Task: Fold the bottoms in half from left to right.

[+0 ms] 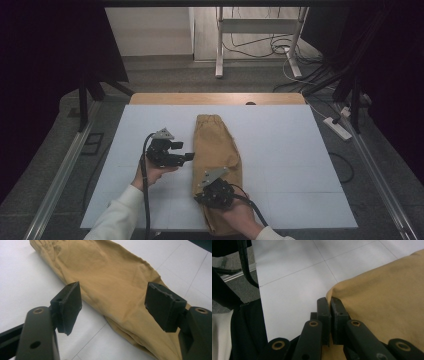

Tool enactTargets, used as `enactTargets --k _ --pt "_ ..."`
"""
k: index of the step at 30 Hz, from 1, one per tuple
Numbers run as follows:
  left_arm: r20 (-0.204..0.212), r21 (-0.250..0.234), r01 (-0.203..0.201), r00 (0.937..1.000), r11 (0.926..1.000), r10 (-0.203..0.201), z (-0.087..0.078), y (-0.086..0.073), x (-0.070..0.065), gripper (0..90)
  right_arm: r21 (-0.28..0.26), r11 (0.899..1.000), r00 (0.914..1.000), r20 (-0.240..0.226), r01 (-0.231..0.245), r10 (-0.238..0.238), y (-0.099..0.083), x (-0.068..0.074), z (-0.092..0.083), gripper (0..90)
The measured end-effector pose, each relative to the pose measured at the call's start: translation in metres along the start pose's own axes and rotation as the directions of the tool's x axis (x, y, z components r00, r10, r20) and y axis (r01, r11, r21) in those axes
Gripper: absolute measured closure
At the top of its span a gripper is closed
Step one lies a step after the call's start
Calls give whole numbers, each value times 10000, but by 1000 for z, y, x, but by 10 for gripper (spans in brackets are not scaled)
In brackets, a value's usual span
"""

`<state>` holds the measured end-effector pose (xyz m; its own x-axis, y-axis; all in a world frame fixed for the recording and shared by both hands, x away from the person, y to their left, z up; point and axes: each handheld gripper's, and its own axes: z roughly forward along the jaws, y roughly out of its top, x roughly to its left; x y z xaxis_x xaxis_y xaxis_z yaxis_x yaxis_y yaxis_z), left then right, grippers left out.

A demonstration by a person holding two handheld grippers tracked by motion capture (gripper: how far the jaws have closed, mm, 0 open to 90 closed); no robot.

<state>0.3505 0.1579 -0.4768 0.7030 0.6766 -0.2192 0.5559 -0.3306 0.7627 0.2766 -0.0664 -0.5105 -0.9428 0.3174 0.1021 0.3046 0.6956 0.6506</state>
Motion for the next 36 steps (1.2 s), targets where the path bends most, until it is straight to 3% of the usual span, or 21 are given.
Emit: enactTargets --k 2,4,6,10,23,36 --pt "-6 -4 -9 10000 10000 9 0 0 -1 292 -179 9998 10000 -34 -47 46 -1 0 -1 789" --pt "-9 -16 -27 10000 10000 27 0 0 -1 291 -396 9991 9999 28 -126 127 -1 -2 -5 626" --pt "-19 1 -15 10000 10000 15 0 0 0 289 -712 9973 9994 287 -165 186 -1 -4 -11 534" --pt "-22 17 -10 10000 10000 10 0 0 0 287 -1065 9930 9981 288 -507 540 -2 -14 -22 442" --pt "-18 106 -28 10000 9999 28 2 -1 1 286 -1457 9824 9869 937 -1168 1313 -14 -52 -46 403" --pt "52 269 -7 10000 9996 5 7 -5 3 285 -1345 9798 9774 1311 -1481 1658 -23 -80 -55 392"
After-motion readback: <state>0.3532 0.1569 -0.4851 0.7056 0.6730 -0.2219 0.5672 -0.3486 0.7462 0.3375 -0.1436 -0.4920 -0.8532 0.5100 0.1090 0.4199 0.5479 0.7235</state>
